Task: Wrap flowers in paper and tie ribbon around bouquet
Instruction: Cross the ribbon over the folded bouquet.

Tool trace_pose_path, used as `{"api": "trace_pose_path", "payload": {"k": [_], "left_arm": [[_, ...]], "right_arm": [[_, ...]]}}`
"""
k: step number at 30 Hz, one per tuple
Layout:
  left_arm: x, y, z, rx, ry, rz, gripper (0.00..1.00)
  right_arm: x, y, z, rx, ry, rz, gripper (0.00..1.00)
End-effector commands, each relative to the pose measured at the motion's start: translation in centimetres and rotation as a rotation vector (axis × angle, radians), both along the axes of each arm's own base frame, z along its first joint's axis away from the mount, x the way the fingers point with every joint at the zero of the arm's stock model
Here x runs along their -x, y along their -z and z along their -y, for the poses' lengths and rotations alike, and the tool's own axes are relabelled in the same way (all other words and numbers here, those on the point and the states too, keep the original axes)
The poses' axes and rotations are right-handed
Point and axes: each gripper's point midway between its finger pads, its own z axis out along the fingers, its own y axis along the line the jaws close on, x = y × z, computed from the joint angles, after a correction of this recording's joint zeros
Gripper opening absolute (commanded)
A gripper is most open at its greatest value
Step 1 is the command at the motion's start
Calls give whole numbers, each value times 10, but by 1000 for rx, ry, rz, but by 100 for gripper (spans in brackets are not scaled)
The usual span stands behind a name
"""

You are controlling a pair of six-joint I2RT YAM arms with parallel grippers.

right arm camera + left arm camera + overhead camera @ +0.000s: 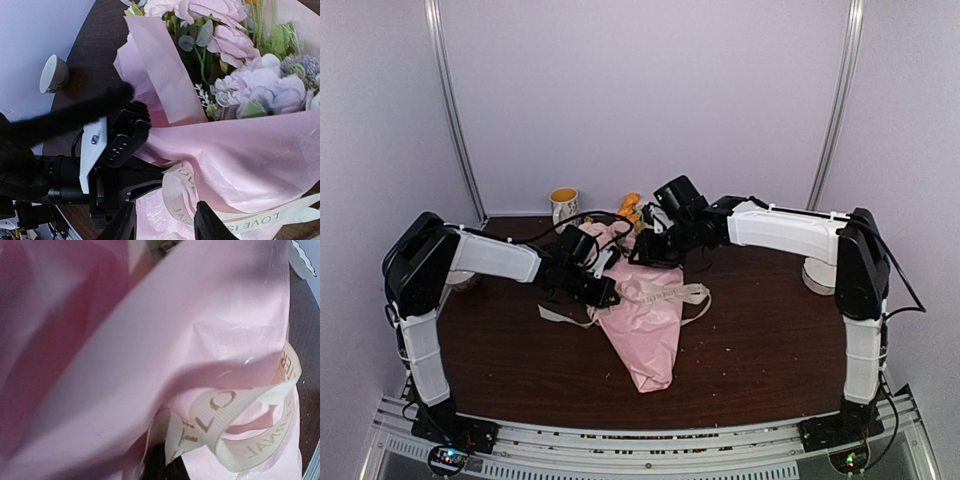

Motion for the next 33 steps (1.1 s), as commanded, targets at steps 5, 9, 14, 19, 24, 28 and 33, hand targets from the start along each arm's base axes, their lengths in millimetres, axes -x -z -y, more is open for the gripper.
{"api": "trace_pose_path", "payload": {"k": [5, 9, 14, 19, 24, 28, 33], "left_arm": [[0, -22, 4, 63, 15, 50, 0], [0, -25, 5, 70, 17, 50, 0], [-3, -29, 3, 69, 15, 62, 0], [-3, -31, -1, 55, 14, 71, 0], [-3, -30, -3, 49, 12, 69, 0], [-3, -29, -4, 47, 6, 67, 0], [-4, -29, -5, 62, 1, 60, 0]], "right_arm": [[-5, -25, 35, 66, 1, 70, 39], [21, -27, 20, -47, -100, 103, 25], [61, 13, 0, -75, -191, 26, 20], [65, 42, 8, -23, -155, 13, 36], [61, 49, 5, 79, -226, 48, 48], [57, 40, 2, 148, -273, 127, 50], [44, 56, 2, 228, -277, 145, 51]]}}
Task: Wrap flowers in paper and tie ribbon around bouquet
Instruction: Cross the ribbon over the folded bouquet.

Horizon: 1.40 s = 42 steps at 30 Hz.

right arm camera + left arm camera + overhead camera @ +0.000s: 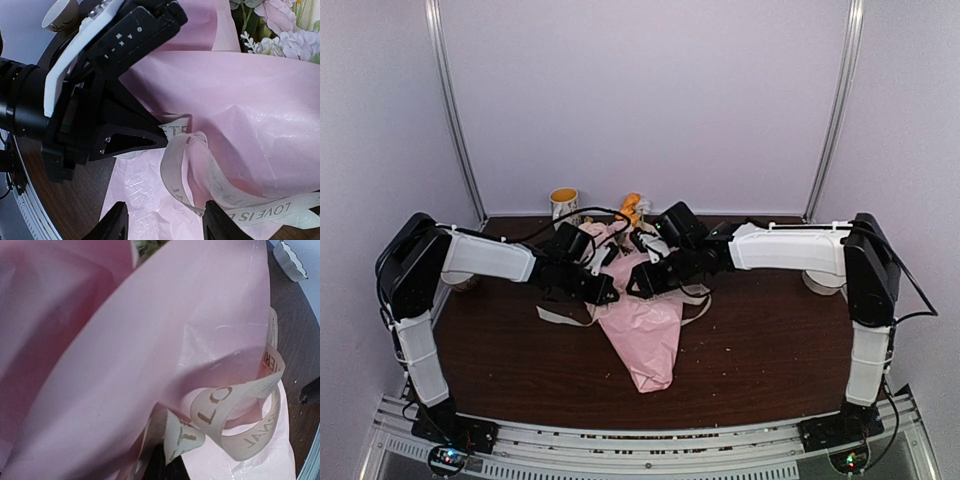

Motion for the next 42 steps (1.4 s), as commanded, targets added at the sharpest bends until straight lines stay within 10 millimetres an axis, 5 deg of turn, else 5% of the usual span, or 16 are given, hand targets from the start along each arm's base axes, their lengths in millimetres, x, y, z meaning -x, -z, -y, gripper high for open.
{"api": "trace_pose_path", "payload": {"k": [1, 5, 14, 21, 27, 32, 37, 42], "left_arm": [[-6, -16, -3, 36, -9, 34, 0], [-6, -17, -5, 39, -14, 35, 0], [-1, -24, -8, 56, -1, 77, 0], [8, -24, -10, 82, 19, 91, 0], [44, -62, 7, 193, 208, 207, 0], [64, -81, 25, 253, 342, 235, 0], [48, -66, 32, 216, 313, 220, 0], [38, -59, 38, 233, 276, 208, 0]], "right_arm": [[-8, 24, 2, 123, -31, 21, 51], [-6, 39, -5, 119, -49, -14, 46], [-7, 58, -11, 82, -33, -139, 0], [-23, 39, -39, -89, 4, -208, 0], [-39, 61, -57, -106, 70, -283, 0], [-43, 48, -71, -179, 62, -292, 0], [-42, 16, -78, -295, 39, -297, 0], [-42, -2, -62, -353, 111, -281, 6]]}}
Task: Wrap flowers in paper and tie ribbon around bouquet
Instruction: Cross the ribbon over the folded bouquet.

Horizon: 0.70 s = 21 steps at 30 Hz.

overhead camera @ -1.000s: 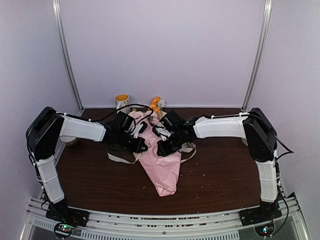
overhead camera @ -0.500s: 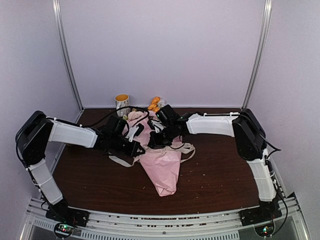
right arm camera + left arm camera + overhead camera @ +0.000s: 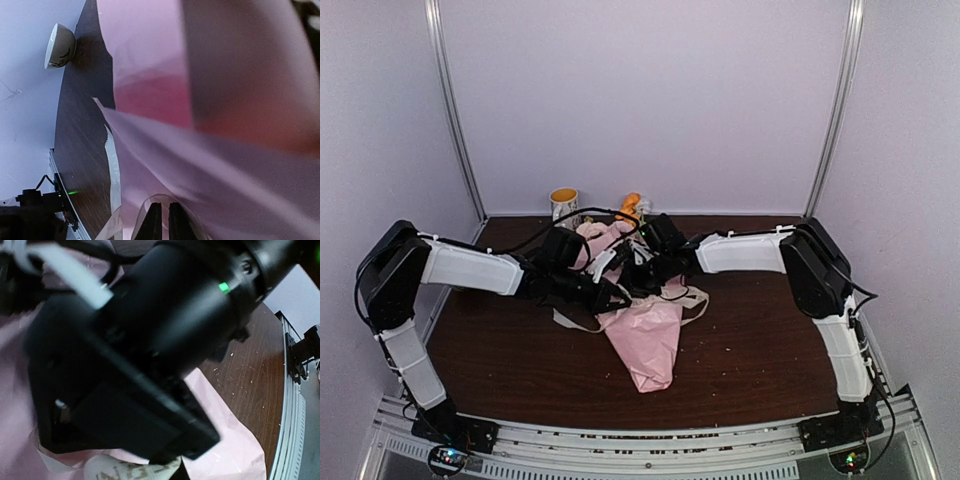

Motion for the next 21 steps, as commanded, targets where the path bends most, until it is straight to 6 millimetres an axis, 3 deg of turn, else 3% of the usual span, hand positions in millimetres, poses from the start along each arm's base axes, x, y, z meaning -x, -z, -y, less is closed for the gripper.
{"api": "trace_pose_path", "payload": {"k": [1, 7, 11, 15, 21], "left_arm": [[-18, -12, 9, 60, -29, 61, 0], [-21, 6, 7, 17, -48, 44, 0], [-20, 12, 6, 14, -53, 30, 0], [-22, 18, 5, 8, -63, 24, 0], [-24, 21, 7, 21, -77, 15, 0]], "right_arm": [[-1, -64, 2, -132, 48, 55, 6], [-5, -75, 15, -108, 120, 66, 7], [-2, -76, 25, -76, 141, 72, 14], [4, -64, 34, -73, 158, 43, 25], [9, -61, 37, -117, 168, 16, 24]]}}
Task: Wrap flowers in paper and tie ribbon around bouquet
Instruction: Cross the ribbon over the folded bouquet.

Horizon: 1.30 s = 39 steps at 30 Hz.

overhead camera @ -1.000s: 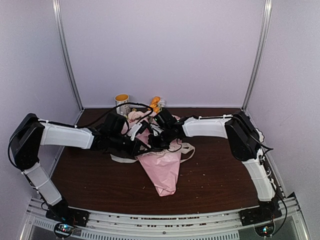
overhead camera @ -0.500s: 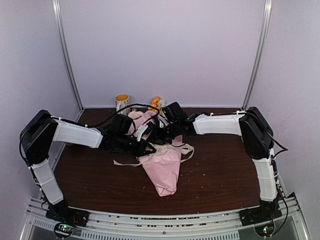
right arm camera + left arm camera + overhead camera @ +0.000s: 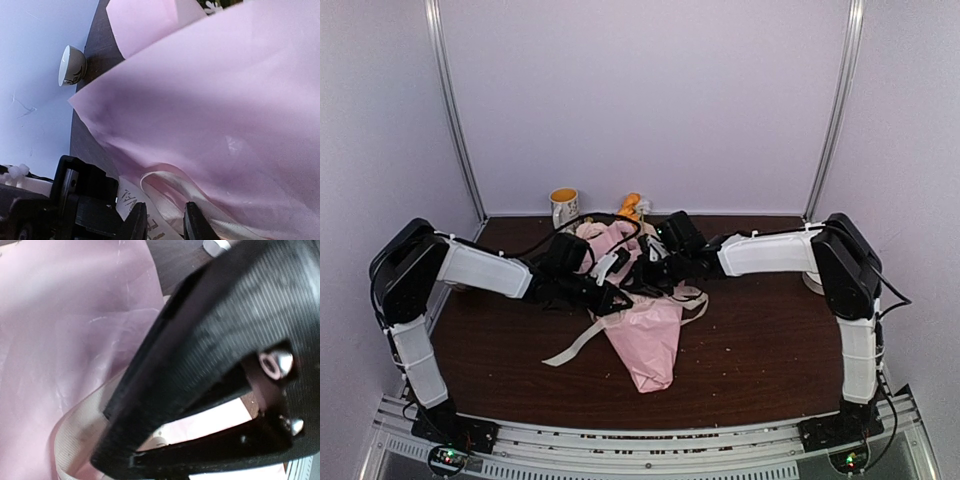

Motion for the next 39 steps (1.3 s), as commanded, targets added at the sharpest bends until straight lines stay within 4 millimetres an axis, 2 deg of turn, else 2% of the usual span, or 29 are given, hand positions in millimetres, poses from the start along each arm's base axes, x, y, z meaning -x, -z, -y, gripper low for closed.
{"api": "trace_pose_path", "payload": {"k": [1, 5, 8, 13, 17, 21, 26, 28, 34, 37, 39], "left_arm": [[-7, -4, 3, 29, -22, 20, 0], [-8, -4, 1, 23, -28, 25, 0], [-8, -2, 0, 22, -30, 23, 0], [-9, -4, 0, 24, -31, 26, 0], [-9, -5, 0, 24, -30, 28, 0], [-9, -5, 0, 23, -33, 27, 0], [-9, -5, -2, 26, -36, 24, 0], [-10, -7, -1, 35, -37, 26, 0], [-10, -10, -3, 42, -35, 33, 0], [-9, -13, -5, 42, -34, 43, 0], [-8, -16, -6, 33, -26, 51, 19]], "right_arm": [[-2, -24, 3, -71, 25, 32, 23], [0, -27, 12, -96, 52, 29, 22], [4, -32, 17, -109, 55, 42, 25], [10, -28, 19, -131, 48, 35, 29], [11, -28, 15, -152, 38, 28, 33], [14, -13, 11, -127, 19, -6, 34], [24, -7, -5, -149, -51, -50, 33], [25, -4, -6, -143, -51, -59, 30], [23, -5, -4, -131, -43, -51, 1], [18, -7, 1, -114, -31, -34, 0], [15, -7, 4, -94, -26, -21, 0]]}}
